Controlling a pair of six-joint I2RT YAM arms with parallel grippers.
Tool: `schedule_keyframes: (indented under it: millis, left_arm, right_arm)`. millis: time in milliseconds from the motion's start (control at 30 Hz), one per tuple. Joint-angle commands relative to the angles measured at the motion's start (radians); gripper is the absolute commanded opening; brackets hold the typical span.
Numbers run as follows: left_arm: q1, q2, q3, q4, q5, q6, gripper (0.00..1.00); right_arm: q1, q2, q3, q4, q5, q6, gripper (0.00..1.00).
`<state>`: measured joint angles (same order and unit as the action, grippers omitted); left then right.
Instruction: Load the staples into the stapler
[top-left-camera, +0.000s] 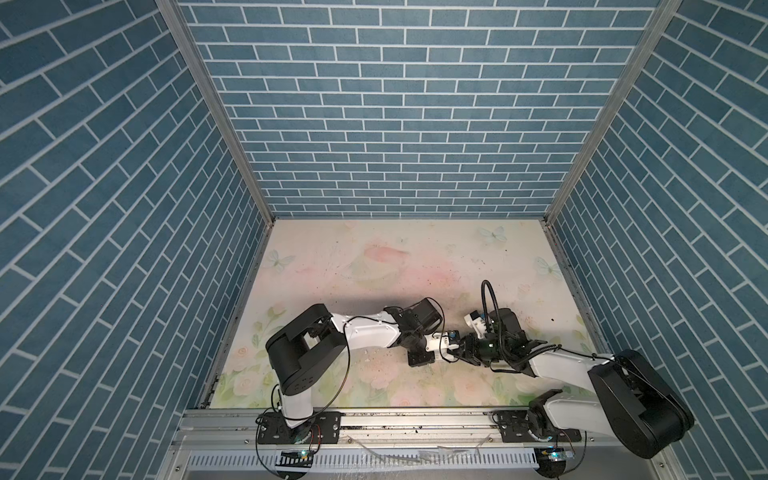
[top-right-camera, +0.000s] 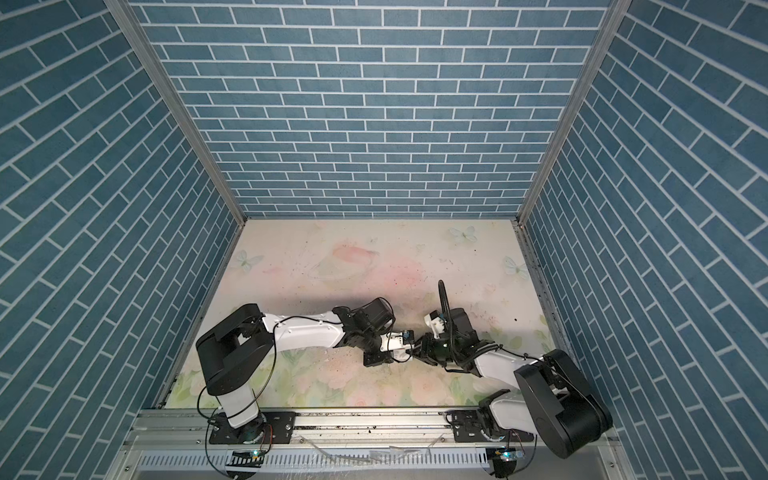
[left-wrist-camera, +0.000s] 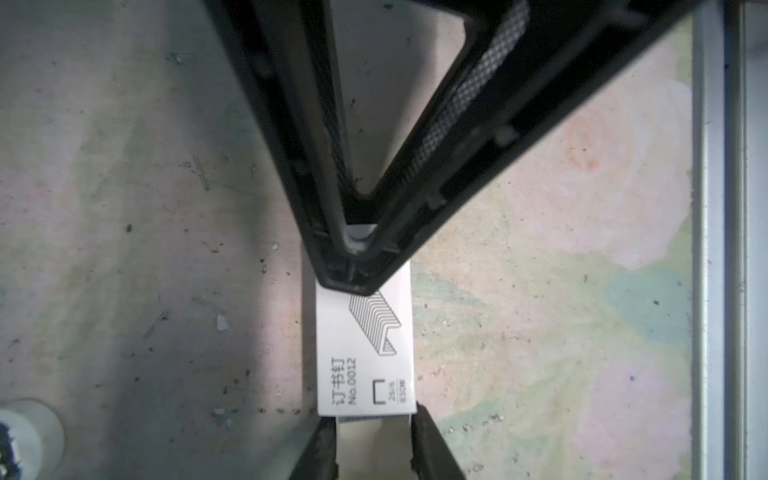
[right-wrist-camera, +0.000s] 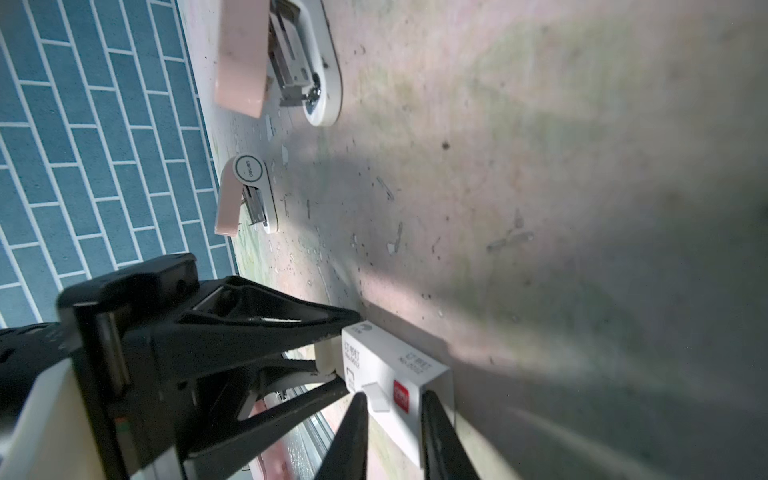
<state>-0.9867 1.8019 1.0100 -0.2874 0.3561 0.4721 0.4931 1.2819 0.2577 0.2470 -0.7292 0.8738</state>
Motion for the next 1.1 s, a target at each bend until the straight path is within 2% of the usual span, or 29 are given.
schedule_keyframes:
  millis: [0,1067]
  left_arm:
    - [-0.003,0.003,-0.016,-0.047,-0.017,0.013,0.3]
    - [-0.003,-0.029,-0.05,-0.037,-0.049,0.041,0.3]
  right_arm:
    - [0.001,0.02,-0.015,0.009,0.004,-0.023,0.22]
    - [0.002,0.023,-0.044,0.051,-0.004,-0.018,0.05]
